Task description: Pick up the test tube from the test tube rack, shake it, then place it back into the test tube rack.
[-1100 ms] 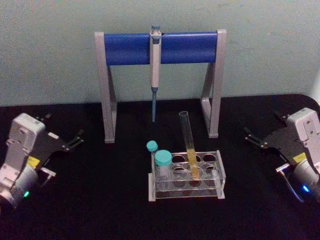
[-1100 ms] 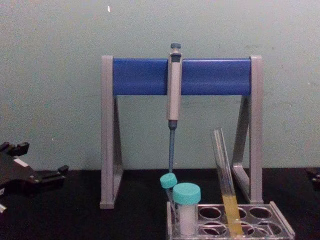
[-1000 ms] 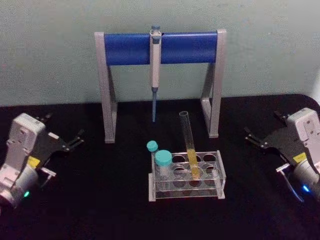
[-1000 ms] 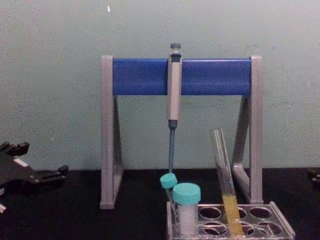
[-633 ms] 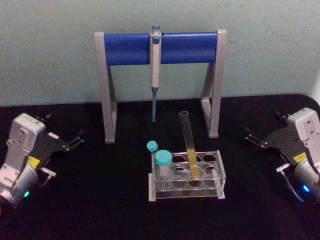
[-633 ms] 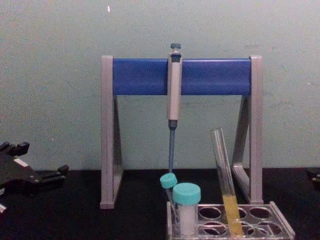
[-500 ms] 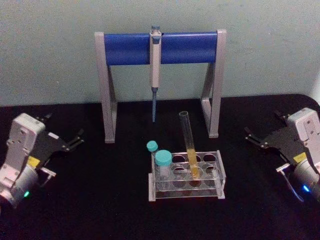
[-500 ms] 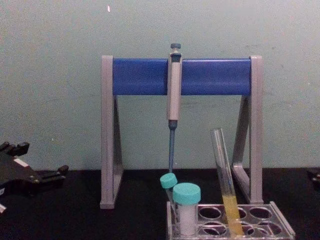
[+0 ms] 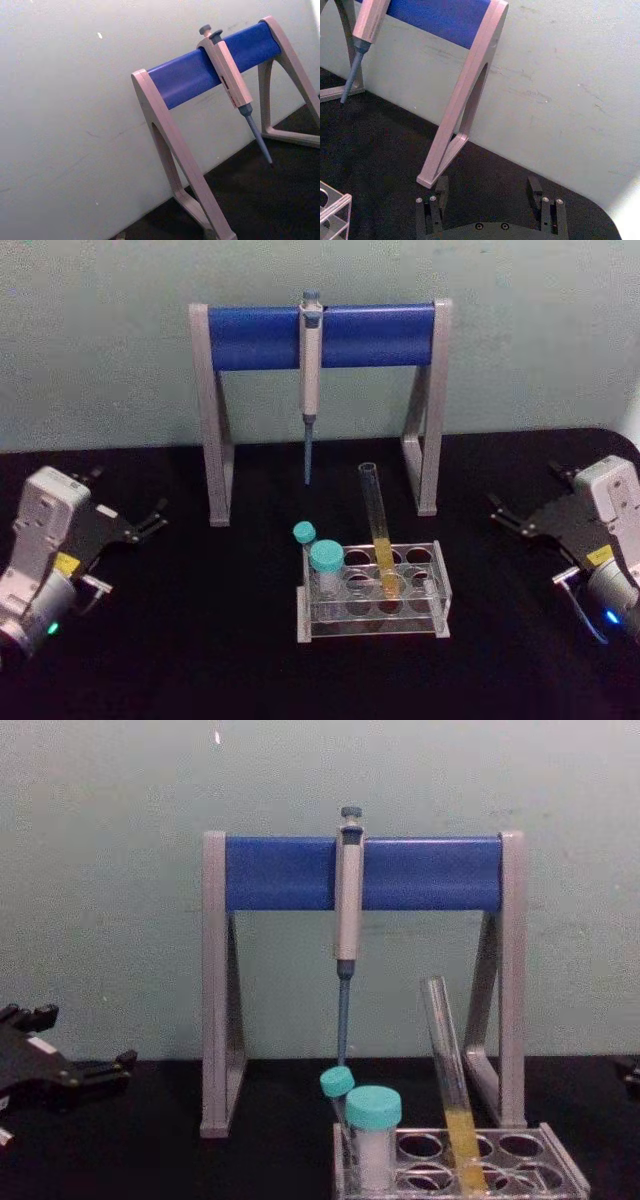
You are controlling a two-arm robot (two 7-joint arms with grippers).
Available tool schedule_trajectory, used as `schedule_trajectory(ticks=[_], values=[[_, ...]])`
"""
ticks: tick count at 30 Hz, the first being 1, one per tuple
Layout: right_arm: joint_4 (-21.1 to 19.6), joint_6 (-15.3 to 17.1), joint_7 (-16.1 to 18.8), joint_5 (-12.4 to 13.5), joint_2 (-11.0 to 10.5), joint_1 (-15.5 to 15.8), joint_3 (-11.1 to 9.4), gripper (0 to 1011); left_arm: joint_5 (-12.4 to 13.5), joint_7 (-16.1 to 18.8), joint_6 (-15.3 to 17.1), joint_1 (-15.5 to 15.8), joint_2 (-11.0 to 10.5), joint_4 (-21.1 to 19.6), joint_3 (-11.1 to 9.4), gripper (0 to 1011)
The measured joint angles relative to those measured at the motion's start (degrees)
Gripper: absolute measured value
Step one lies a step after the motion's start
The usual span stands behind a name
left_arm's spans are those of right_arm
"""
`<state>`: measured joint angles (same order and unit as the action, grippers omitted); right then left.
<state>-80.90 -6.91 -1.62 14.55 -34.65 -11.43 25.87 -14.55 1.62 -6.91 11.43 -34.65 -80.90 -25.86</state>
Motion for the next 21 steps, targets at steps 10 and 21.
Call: schedule_trajectory(ticks=[10, 21], values=[[0.00, 0.00, 0.00, 0.00, 0.00, 0.00, 0.00, 1000, 0.00, 0.00, 0.00, 0.00, 0.00, 0.00, 0.00, 1001], [-0.34, -1.88, 1.08, -0.41, 0.38, 0.96, -1.55, 1000, 0.00, 0.00, 0.00, 0.00, 0.00, 0.00, 0.00, 1001]])
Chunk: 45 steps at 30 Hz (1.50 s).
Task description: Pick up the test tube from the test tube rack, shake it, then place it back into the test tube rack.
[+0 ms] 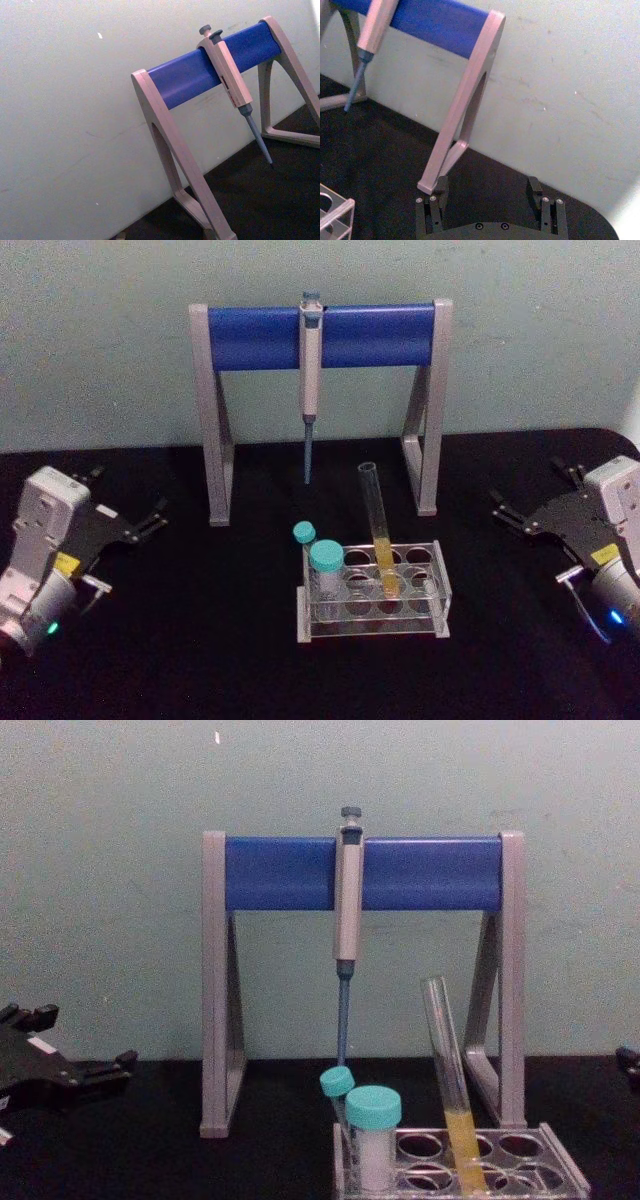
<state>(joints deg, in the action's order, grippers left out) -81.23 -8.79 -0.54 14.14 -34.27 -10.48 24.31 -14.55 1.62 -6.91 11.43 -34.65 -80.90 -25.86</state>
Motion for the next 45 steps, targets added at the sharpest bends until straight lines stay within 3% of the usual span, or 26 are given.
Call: schedule_trajectory(ticks=[12, 18, 26, 34, 45], values=[[-2.70, -5.76, 5.65, 0.81, -0.47, 1.56, -1.47, 1000, 0.00, 0.00, 0.00, 0.00, 0.00, 0.00, 0.00, 1001], [-4.35, -8.54, 10.59, 2.79, -0.54, 2.37, -1.46, 1000, 0.00, 0.00, 0.00, 0.00, 0.00, 0.00, 0.00, 1001], [-4.46, -10.43, 18.52, 5.40, 0.69, 1.54, 0.09, 1000, 0.00, 0.00, 0.00, 0.00, 0.00, 0.00, 0.00, 1001], [-2.73, -9.89, 23.91, 5.72, 2.57, -1.23, 1.88, 1000, 0.00, 0.00, 0.00, 0.00, 0.00, 0.00, 0.00, 1001], [0.80, -4.07, 29.46, 8.62, 6.43, -5.71, 2.51, 1000, 0.00, 0.00, 0.00, 0.00, 0.00, 0.00, 0.00, 1001]])
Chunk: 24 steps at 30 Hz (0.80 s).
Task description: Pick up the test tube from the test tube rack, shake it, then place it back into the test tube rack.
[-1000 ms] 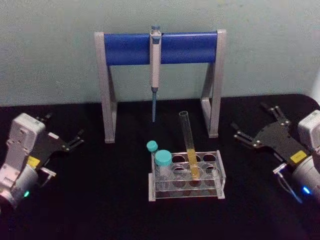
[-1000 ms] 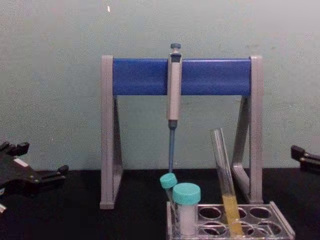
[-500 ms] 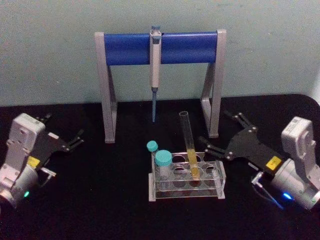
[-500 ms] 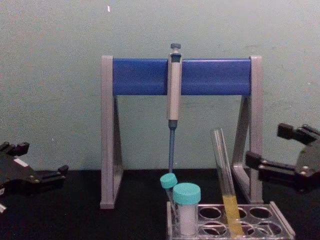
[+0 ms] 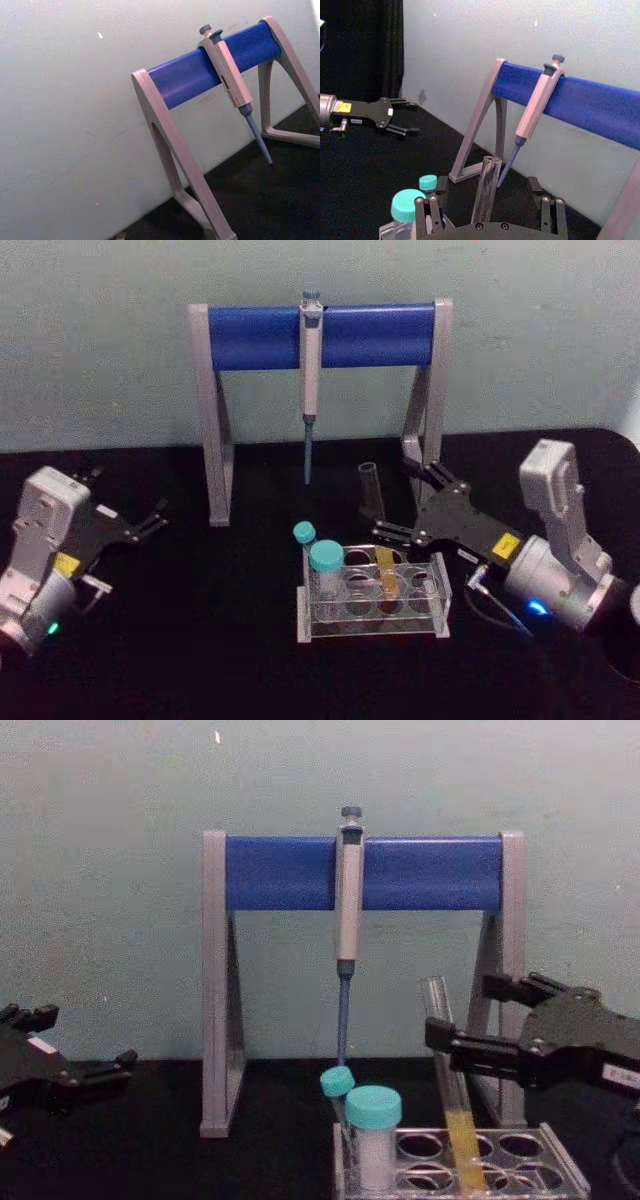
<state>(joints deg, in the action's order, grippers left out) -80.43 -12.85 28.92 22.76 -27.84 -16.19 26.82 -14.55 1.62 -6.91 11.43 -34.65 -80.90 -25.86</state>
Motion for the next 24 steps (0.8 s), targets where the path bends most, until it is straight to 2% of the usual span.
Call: schedule_trajectory(ticks=[11, 24], values=[[1.87, 7.15, 1.20, 0.53, 2.60, -2.50, -0.23, 1000, 0.00, 0.00, 0.00, 0.00, 0.00, 0.00, 0.00, 1001], [2.75, 11.11, 1.73, 0.24, 3.66, -3.22, -0.72, 1000, 0.00, 0.00, 0.00, 0.00, 0.00, 0.00, 0.00, 1001]])
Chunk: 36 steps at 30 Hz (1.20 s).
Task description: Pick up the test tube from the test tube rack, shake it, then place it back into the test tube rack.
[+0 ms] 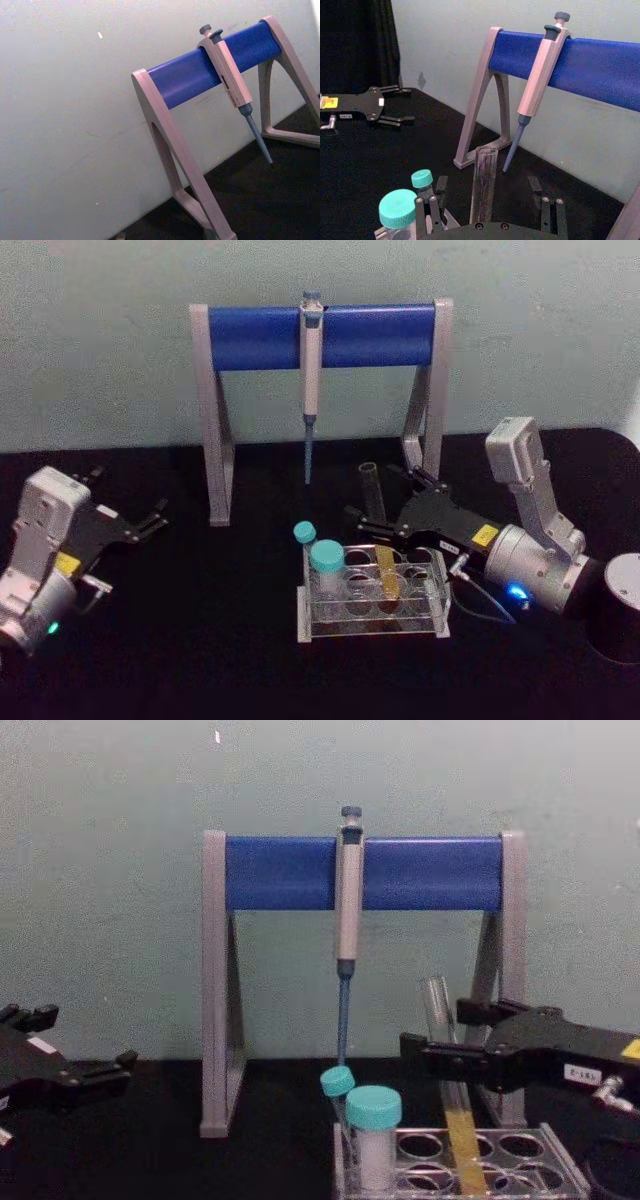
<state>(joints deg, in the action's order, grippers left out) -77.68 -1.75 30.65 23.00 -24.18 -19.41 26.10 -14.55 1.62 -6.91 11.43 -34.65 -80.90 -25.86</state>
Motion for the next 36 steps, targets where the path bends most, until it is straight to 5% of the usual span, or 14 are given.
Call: schedule_trajectory(ticks=[22, 36], values=[[0.01, 0.23, 0.14, 0.05, 0.12, -0.02, -0.21, 995, 0.00, 0.00, 0.00, 0.00, 0.00, 0.00, 0.00, 1001], [0.00, 0.30, 0.13, 0.05, 0.12, -0.02, -0.18, 646, 0.00, 0.00, 0.00, 0.00, 0.00, 0.00, 0.00, 1001]])
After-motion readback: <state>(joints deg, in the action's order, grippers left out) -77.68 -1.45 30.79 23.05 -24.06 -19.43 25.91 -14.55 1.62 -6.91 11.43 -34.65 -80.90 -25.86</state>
